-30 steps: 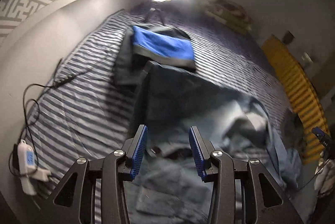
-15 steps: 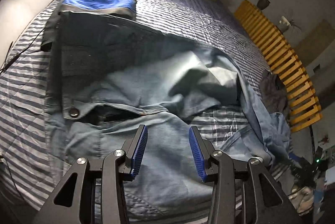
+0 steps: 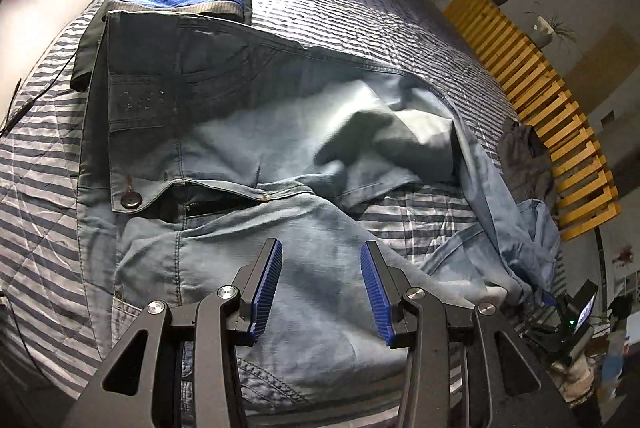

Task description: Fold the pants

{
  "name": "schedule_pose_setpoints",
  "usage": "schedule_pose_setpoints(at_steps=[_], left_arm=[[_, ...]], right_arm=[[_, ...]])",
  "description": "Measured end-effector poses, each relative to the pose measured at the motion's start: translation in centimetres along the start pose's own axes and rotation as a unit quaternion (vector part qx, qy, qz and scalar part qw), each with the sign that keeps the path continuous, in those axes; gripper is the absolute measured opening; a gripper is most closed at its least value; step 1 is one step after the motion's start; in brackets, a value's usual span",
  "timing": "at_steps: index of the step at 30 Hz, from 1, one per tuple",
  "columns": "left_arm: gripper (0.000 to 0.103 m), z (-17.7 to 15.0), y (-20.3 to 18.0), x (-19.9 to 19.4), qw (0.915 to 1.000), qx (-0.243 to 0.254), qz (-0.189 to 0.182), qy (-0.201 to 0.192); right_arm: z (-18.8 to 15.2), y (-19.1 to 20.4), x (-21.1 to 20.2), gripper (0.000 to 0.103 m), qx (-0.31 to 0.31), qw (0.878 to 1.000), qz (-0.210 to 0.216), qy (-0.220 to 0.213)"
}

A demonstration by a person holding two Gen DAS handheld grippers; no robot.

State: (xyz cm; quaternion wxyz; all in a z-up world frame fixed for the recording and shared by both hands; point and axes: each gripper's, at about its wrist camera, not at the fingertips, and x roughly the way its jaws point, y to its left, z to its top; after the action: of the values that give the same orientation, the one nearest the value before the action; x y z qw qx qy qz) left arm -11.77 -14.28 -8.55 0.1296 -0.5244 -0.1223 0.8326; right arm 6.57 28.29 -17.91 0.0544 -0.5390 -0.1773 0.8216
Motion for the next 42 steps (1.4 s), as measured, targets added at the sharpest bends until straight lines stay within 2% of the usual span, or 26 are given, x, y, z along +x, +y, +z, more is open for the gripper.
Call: schedule_pose_setpoints(at_steps=[1, 2, 8, 12, 15, 16, 19, 22, 26, 27, 29, 31, 33, 34, 36, 38, 39, 42], left_arm=[[0.044, 0.0, 0.2, -0.1, 1.0000, 0.000, 0.000, -0.002], [0.044, 0.0, 0.3, -0.2, 1.0000, 0.000, 0.000, -0.003], [0.044, 0.5, 1.4, 0.0, 0.9999, -0.010, 0.005, -0.006], [0.044, 1.0, 1.5, 0.0, 0.9998, -0.012, 0.009, -0.012], [0.044, 1.5, 1.7, 0.1, 0.9997, -0.018, 0.012, -0.014], [0.044, 1.7, 1.7, 0.2, 0.9996, -0.018, 0.014, -0.014], [0.044, 2.3, 1.8, 0.7, 0.9993, -0.021, 0.026, -0.015], [0.044, 3.0, 2.0, 1.3, 0.9989, -0.025, 0.035, -0.017], [0.044, 3.9, 2.1, 2.5, 0.9982, -0.033, 0.049, -0.012], [0.044, 4.1, 2.1, 2.7, 0.9980, -0.035, 0.052, -0.012], [0.044, 4.3, 2.0, 2.9, 0.9978, -0.036, 0.055, -0.010], [0.044, 4.6, 2.0, 3.0, 0.9975, -0.035, 0.061, -0.011], [0.044, 4.7, 2.0, 3.1, 0.9974, -0.037, 0.060, -0.011], [0.044, 4.7, 1.9, 3.1, 0.9973, -0.038, 0.062, -0.011], [0.044, 4.7, 1.8, 3.1, 0.9972, -0.038, 0.063, -0.011], [0.044, 4.4, 1.6, 3.0, 0.9976, -0.034, 0.059, -0.011], [0.044, 4.1, 1.6, 2.8, 0.9976, -0.030, 0.061, -0.011], [0.044, 3.2, 1.8, 1.8, 0.9975, -0.028, 0.063, -0.015]], right_arm=[[0.0, -0.2, -0.3, 0.035, -0.002, 1.000, -0.011, -0.003], [0.1, -0.5, -0.7, 0.027, 0.000, 1.000, -0.012, -0.006], [1.2, -5.7, -6.5, 0.022, 0.073, 0.995, 0.017, -0.072], [4.5, -8.9, -10.8, 0.021, 0.106, 0.985, 0.033, -0.131], [8.5, -12.7, -12.6, 0.016, 0.128, 0.975, 0.038, -0.175], [9.9, -14.2, -12.5, 0.011, 0.140, 0.973, 0.041, -0.180], [14.5, -17.8, -11.6, 0.010, 0.165, 0.967, 0.034, -0.192], [19.3, -21.5, -8.0, 0.008, 0.184, 0.966, 0.014, -0.179], [24.6, -26.0, -1.3, 0.008, 0.205, 0.967, -0.058, -0.139], [25.4, -27.1, 0.0, 0.007, 0.213, 0.965, -0.076, -0.130], [26.7, -29.6, 1.9, 0.007, 0.232, 0.954, -0.141, -0.124], [27.4, -31.8, 3.4, 0.007, 0.264, 0.944, -0.158, -0.119], [27.9, -33.4, 5.8, 0.008, 0.288, 0.943, -0.140, -0.095], [28.2, -33.6, 6.8, 0.010, 0.283, 0.947, -0.124, -0.083], [28.6, -33.3, 8.4, 0.021, 0.266, 0.957, -0.099, -0.057], [28.3, -32.4, 8.0, 0.045, 0.252, 0.959, -0.116, -0.064], [28.0, -32.0, 7.2, 0.048, 0.245, 0.959, -0.118, -0.075], [26.4, -31.1, 4.4, 0.048, 0.233, 0.963, -0.102, -0.092]])
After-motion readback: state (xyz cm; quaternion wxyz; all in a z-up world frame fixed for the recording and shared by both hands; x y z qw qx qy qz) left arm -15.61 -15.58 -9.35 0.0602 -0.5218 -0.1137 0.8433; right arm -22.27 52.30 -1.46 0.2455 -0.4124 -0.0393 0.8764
